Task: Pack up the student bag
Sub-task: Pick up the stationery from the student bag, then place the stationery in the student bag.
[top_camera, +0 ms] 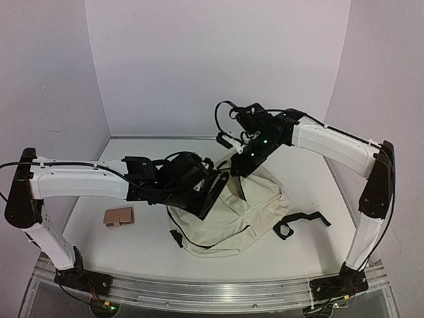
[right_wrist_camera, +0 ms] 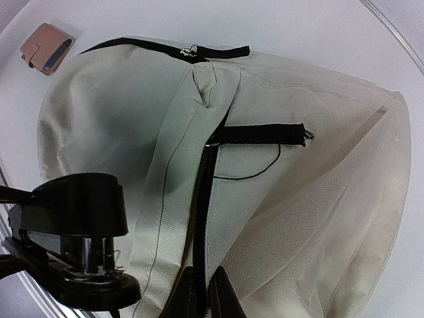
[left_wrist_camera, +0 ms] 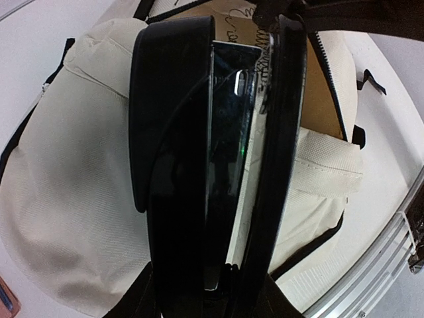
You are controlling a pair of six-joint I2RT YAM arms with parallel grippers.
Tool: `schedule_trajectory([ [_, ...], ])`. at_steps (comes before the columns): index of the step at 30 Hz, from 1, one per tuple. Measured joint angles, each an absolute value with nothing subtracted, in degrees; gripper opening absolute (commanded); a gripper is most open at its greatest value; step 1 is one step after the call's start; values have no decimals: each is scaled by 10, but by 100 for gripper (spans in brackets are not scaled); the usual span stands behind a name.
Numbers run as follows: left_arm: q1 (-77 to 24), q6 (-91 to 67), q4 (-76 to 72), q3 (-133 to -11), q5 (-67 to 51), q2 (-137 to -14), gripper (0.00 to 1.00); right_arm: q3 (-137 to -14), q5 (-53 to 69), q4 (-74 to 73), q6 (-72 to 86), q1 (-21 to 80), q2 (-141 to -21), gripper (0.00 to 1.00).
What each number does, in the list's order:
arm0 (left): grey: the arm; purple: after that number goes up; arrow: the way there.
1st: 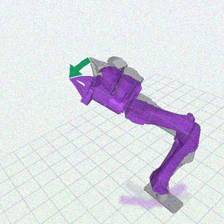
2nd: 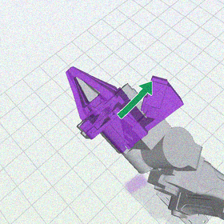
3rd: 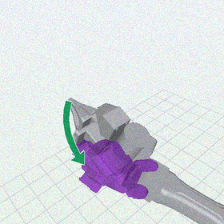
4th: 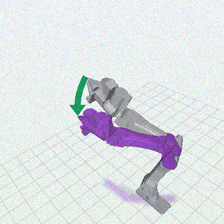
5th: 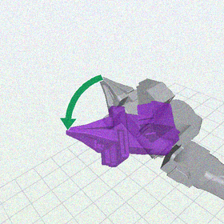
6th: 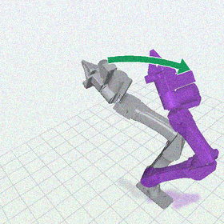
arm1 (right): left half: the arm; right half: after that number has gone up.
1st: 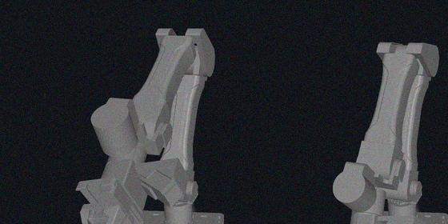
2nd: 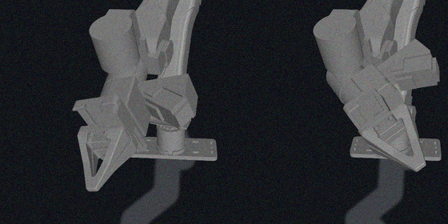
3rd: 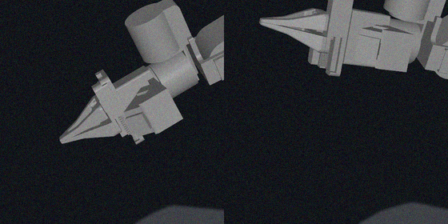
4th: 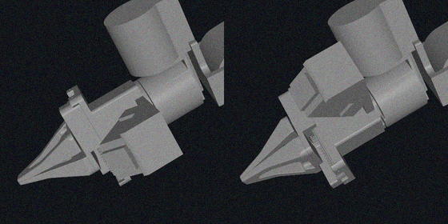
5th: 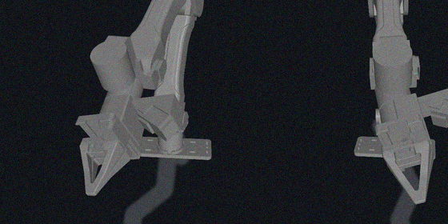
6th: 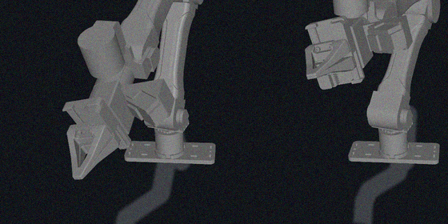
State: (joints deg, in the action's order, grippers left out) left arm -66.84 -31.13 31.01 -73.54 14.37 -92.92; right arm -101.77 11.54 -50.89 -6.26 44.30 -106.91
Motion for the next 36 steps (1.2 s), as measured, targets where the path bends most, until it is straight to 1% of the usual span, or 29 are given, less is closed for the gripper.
schedule_trajectory([
  [12,-612,-274,310,-743,45,-969,19,-1020,161,-511,-61,430,-1069,7],
  [23,-601,-246,307,-800,-16,-1016,19,-1020,180,-511,-64,427,-1069,7],
  [30,-579,-261,304,-811,-46,-1021,20,-1020,183,-504,-66,426,-1069,8],
  [36,-569,-302,275,-844,-49,-1061,21,-1018,190,-503,-66,426,-1069,7],
])
